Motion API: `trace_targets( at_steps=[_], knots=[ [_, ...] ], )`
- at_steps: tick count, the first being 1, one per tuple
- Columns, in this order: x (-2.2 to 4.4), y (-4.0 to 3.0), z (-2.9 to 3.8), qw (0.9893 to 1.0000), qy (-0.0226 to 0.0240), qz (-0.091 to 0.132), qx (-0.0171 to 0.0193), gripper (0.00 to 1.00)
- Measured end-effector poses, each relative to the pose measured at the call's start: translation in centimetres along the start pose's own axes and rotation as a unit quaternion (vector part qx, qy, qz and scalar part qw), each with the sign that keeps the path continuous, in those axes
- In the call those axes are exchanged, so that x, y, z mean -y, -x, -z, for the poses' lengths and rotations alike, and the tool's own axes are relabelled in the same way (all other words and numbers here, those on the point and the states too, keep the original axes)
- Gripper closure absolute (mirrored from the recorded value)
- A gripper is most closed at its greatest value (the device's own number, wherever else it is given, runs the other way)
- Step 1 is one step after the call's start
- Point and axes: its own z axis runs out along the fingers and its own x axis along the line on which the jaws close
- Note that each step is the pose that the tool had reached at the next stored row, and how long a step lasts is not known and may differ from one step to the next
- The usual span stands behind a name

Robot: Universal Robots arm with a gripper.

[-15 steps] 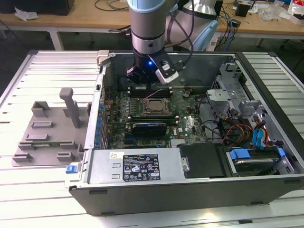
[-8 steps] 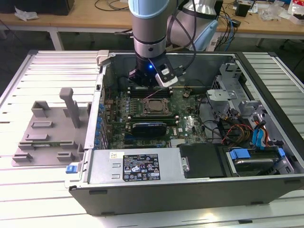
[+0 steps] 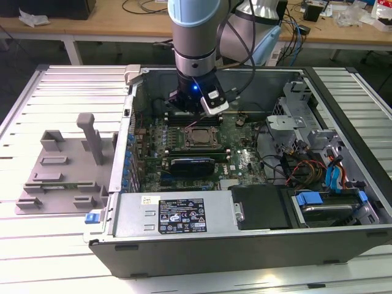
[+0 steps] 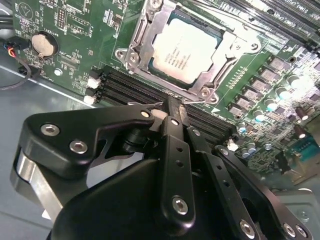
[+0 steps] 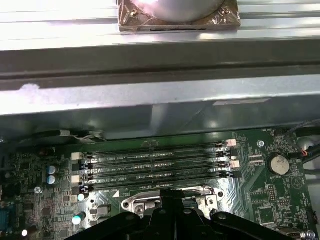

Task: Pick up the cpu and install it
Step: 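Install the first cpu locking lever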

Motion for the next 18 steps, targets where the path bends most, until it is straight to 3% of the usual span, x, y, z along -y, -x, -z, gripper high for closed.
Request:
trace_targets(
  at_steps=[6,12,18],
  knots=[
    [-0.27,0.01,-0.67,0.9999,0.0000,-0.014,0.0028,0.89],
    [-0.32,0.09,-0.84,0.9998,-0.0006,-0.022,0.0045,0.89],
    [-0.44,0.06,-1.09,0.9986,-0.0027,-0.052,0.0110,0.89]
  ],
)
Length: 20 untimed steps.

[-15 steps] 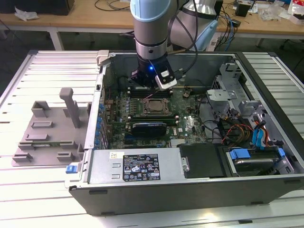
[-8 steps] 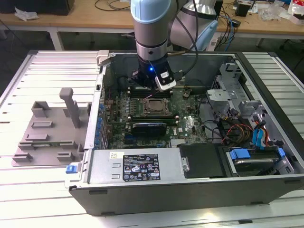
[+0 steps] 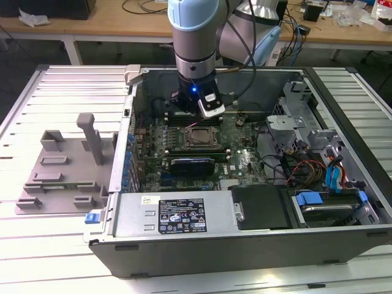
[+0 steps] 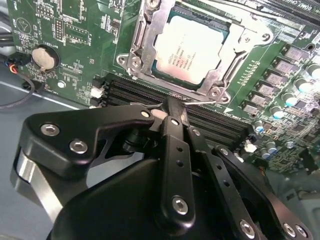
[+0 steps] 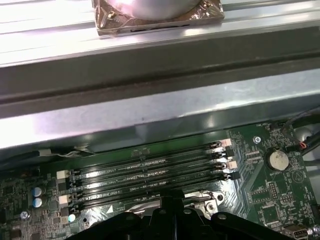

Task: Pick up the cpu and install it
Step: 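Install the first cpu locking lever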

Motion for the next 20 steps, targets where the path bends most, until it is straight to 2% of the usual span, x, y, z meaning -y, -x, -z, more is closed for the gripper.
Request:
trace_targets(
  at_steps=[8,10,11,14,16,20],
  knots=[
    [-0.39,-0.10,-0.19,1.0000,0.0001,-0.003,0.0027,0.89],
    [-0.39,-0.11,-0.24,1.0000,0.0014,-0.002,0.0089,0.89],
    [-0.38,-0.11,-0.30,0.9999,0.0032,-0.001,0.0166,0.89],
    [-0.46,-0.16,-0.38,0.9998,0.0031,-0.002,0.0179,0.89],
    [-0.45,-0.27,-0.65,0.9997,0.0020,-0.014,0.0205,0.89],
    [-0.38,-0.38,-0.93,0.9995,0.0003,-0.024,0.0228,0.89]
  ],
)
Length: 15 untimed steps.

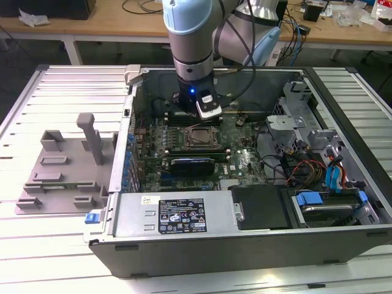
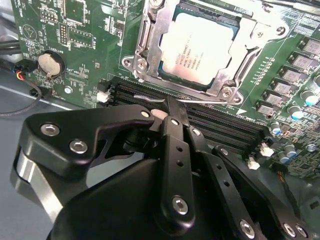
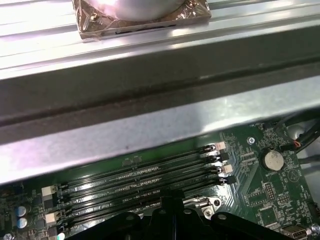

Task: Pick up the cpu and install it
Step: 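Install the first cpu locking lever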

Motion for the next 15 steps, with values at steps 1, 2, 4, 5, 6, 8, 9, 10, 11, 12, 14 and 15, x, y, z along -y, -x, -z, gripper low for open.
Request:
trace_targets(
  at_steps=[1,2,4,5,6,8,9,10,11,12,14,15],
  knots=[
    [0.02,-0.01,-0.11,1.0000,-0.0013,-0.003,0.0009,0.89],
    [0.03,-0.02,-0.17,1.0000,-0.0021,-0.005,0.0015,0.89],
    [0.06,-0.05,-0.34,0.9999,-0.0051,-0.010,0.0033,0.89],
    [0.08,-0.06,-0.45,0.9999,-0.0074,-0.012,0.0044,0.89],
    [0.07,-0.07,-0.53,0.9998,-0.0100,-0.015,0.0056,0.89],
    [-0.05,-0.11,-0.57,0.9998,-0.0110,-0.017,0.0062,0.89],
    [-0.23,-0.17,-0.62,0.9997,-0.0111,-0.019,0.0066,0.89],
    [-0.25,-0.17,-0.62,0.9997,-0.0111,-0.019,0.0066,0.89],
    [-0.25,-0.17,-0.62,0.9997,-0.0111,-0.019,0.0066,0.89],
    [-0.28,-0.18,-0.65,0.9997,-0.0111,-0.019,0.0067,0.89],
    [-0.30,-0.19,-0.66,0.9997,-0.0110,-0.019,0.0069,0.89],
    [-0.31,-0.19,-0.68,0.9997,-0.0109,-0.019,0.0073,0.89]
  ],
)
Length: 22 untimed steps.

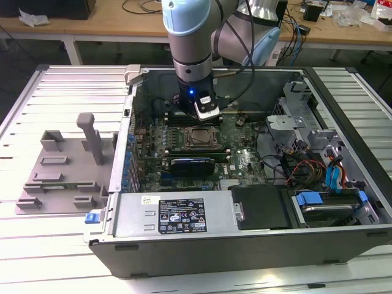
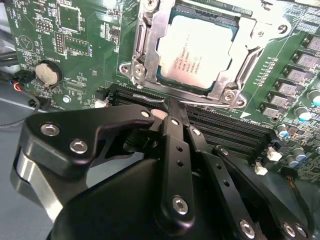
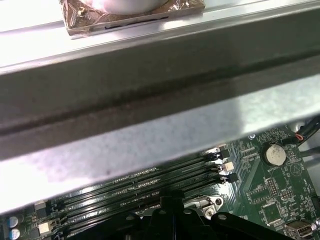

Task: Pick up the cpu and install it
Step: 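Install the first cpu locking lever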

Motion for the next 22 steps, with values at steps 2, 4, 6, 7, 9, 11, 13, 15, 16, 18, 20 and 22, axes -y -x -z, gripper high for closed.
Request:
trace_targets(
  at_steps=[2,4,6,7,9,11,13,15,16,18,20,22],
  knots=[
    [0.01,-0.04,-0.05,1.0000,0.0010,0.000,0.0031,0.89],
    [0.03,-0.08,-0.09,1.0000,0.0023,0.001,0.0072,0.89],
    [0.03,-0.12,-0.08,1.0000,0.0024,0.001,0.0078,0.89],
    [0.01,-0.19,-0.08,1.0000,0.0024,0.001,0.0079,0.89],
    [-0.05,-0.22,-0.09,1.0000,0.0026,0.001,0.0080,0.89],
    [-0.09,-0.29,-0.13,1.0000,0.0025,0.001,0.0085,0.89],
    [-0.07,-0.32,-0.22,1.0000,0.0012,0.002,0.0091,0.89],
    [-0.05,-0.34,-0.32,1.0000,0.0000,0.002,0.0094,0.89],
    [-0.05,-0.34,-0.32,1.0000,0.0001,0.002,0.0094,0.89],
    [-0.01,-0.34,-0.43,0.9999,-0.0022,0.002,0.0102,0.89],
    [0.04,-0.37,-0.62,0.9999,-0.0071,0.003,0.0115,0.89],
    [0.07,-0.38,-0.75,0.9999,-0.0087,0.004,0.0119,0.89]
  ],
)
